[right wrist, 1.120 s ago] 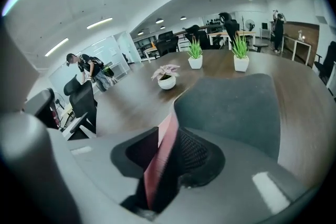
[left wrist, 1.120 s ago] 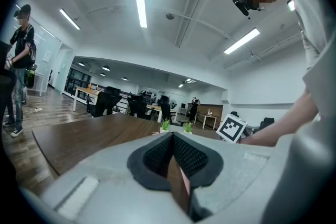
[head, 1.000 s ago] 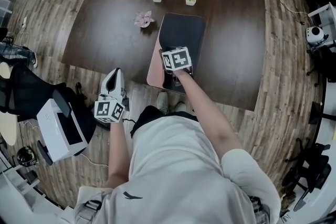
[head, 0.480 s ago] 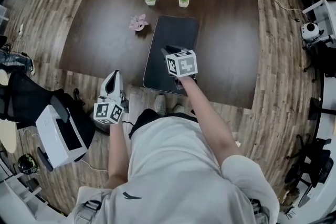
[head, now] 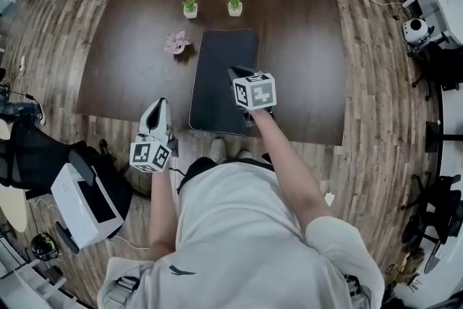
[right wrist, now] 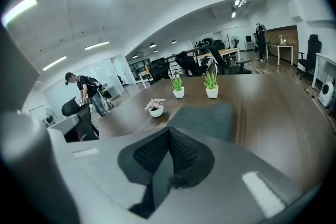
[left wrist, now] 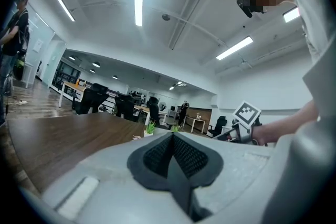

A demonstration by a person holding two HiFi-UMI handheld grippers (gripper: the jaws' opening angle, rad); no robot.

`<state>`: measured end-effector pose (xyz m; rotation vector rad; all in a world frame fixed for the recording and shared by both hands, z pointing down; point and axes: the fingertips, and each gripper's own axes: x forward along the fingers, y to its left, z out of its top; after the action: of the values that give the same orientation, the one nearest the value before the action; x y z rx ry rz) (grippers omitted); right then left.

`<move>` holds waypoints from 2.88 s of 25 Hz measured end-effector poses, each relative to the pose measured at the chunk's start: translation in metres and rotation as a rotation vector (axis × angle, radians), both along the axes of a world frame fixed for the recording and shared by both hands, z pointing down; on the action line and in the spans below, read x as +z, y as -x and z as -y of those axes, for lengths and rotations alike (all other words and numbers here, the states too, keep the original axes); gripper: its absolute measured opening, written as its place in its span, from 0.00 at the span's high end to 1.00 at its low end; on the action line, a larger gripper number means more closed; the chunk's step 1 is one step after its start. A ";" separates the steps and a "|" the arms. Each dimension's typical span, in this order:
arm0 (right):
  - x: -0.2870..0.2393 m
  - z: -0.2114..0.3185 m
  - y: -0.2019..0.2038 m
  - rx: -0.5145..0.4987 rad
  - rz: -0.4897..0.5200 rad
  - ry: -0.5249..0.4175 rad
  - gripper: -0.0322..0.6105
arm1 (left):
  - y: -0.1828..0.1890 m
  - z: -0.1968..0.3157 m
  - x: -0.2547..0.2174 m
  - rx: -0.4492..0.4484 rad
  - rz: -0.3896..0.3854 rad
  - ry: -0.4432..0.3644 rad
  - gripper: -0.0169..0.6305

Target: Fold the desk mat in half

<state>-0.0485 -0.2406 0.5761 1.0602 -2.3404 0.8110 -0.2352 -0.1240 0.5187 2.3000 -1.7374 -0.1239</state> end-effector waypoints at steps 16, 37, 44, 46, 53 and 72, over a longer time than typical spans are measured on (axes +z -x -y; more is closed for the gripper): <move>-0.050 -0.006 -0.014 -0.022 0.072 -0.176 0.95 | -0.009 -0.004 -0.002 0.005 0.003 -0.010 0.97; -0.168 -0.060 -0.170 0.251 0.109 -0.894 0.95 | -0.033 0.011 -0.033 0.052 -0.034 -0.101 0.97; -0.133 -0.080 -0.220 0.377 0.046 -0.787 0.95 | -0.043 0.018 -0.050 0.086 -0.021 -0.134 0.97; -0.131 -0.081 -0.223 0.387 0.034 -0.783 0.95 | -0.045 0.018 -0.048 0.090 -0.020 -0.128 0.97; -0.131 -0.080 -0.222 0.390 0.046 -0.774 0.95 | -0.050 0.018 -0.041 0.109 0.008 -0.115 0.97; -0.122 -0.075 -0.206 0.352 0.050 -0.725 0.95 | -0.045 0.023 -0.039 0.110 0.002 -0.107 0.97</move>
<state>0.1575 -0.1656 0.4542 1.7906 -2.5863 0.0585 -0.1899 -0.1475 0.4800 2.4660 -1.6379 -0.1980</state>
